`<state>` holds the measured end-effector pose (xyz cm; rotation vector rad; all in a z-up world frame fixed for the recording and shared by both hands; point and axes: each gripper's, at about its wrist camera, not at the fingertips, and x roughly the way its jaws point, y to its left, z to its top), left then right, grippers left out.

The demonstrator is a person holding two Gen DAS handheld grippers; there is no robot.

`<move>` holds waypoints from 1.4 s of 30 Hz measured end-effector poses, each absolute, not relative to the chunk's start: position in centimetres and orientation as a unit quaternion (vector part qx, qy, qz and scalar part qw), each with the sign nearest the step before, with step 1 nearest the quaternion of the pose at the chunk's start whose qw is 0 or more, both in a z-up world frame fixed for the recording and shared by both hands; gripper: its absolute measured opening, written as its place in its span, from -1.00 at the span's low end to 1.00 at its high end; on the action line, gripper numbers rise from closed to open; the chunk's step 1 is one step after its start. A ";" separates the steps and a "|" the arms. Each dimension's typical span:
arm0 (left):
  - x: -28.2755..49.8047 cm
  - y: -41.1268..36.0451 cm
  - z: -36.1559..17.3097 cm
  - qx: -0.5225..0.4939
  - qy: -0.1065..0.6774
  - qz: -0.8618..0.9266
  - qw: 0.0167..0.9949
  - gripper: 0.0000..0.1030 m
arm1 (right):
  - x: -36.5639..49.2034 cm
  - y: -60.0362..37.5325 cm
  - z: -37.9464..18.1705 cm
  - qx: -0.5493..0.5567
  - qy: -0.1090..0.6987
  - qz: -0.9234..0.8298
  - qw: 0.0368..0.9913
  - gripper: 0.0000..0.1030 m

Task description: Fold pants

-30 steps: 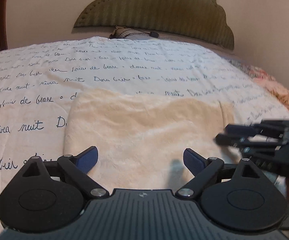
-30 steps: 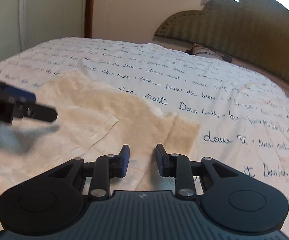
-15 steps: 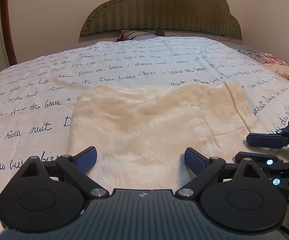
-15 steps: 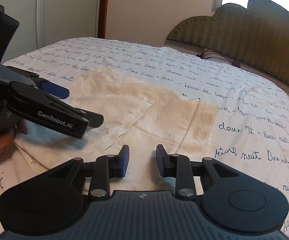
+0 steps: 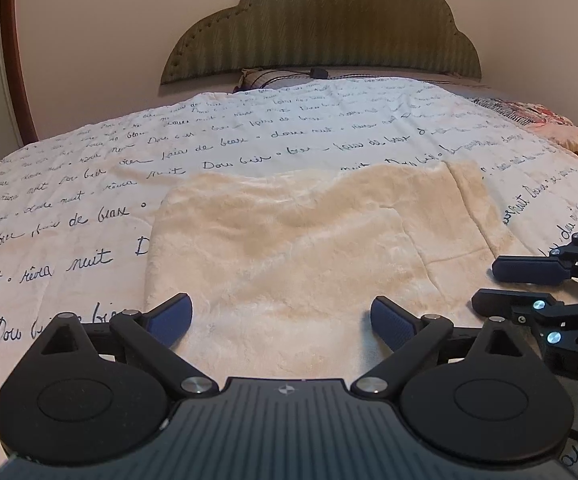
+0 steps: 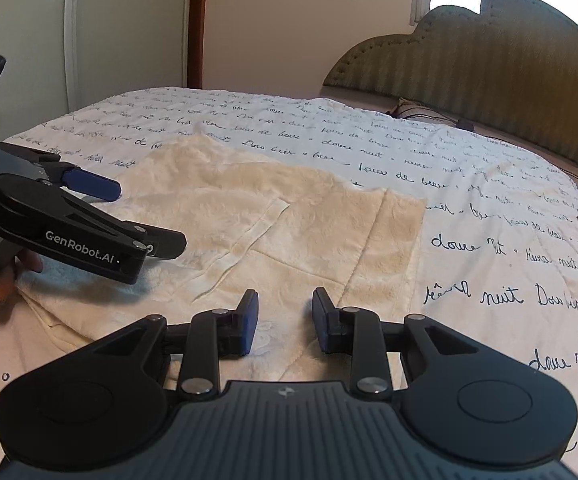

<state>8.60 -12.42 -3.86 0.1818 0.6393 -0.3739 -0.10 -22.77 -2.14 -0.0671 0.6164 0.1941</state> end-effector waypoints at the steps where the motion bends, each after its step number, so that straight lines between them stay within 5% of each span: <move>1: 8.2 -11.9 -3.6 0.090 0.309 -0.184 0.929 0.89 | -0.3 -23.2 -1.8 -0.023 0.302 0.097 0.948 -0.45; 3: 7.8 -10.6 -3.3 0.089 0.301 -0.184 0.931 0.89 | -0.9 -24.7 -1.2 0.009 0.297 0.098 0.950 -0.39; 6: 8.0 -7.5 -2.8 0.048 0.300 -0.181 0.936 0.89 | -1.4 -27.9 -1.0 0.062 0.296 0.075 0.950 0.28; 7: 8.3 -6.4 -2.8 0.028 0.306 -0.187 0.933 0.89 | -1.3 -29.0 -1.1 0.080 0.301 0.072 0.947 0.32; 15: 13.7 -0.6 -5.4 -0.199 0.408 -0.297 0.840 0.91 | 1.8 -34.2 -4.1 0.244 0.342 0.146 0.896 0.32; 25: 16.4 -1.4 -6.3 -0.247 0.424 -0.354 0.796 0.92 | 7.2 -36.9 -6.7 0.374 0.355 0.227 0.826 0.30; 26: 16.4 -1.5 -6.2 -0.248 0.424 -0.350 0.798 0.79 | 7.4 -36.8 -6.7 0.371 0.357 0.229 0.826 0.25; 28: 15.9 -2.0 -5.9 -0.216 0.419 -0.333 0.817 0.31 | 7.3 -36.2 -6.2 0.347 0.363 0.220 0.836 -0.27; 30: 15.3 -2.2 -5.8 -0.181 0.410 -0.310 0.838 -0.25 | 6.6 -36.1 -5.9 0.338 0.355 0.219 0.844 -0.41; 32: 14.7 -1.8 -5.7 -0.181 0.391 -0.310 0.847 -0.46 | 6.3 -35.9 -5.4 0.338 0.346 0.214 0.849 -0.48; 42: 11.8 -2.1 -1.5 -0.099 0.299 -0.296 0.902 -0.66 | 6.9 -32.5 0.7 0.272 0.292 0.244 0.884 -0.54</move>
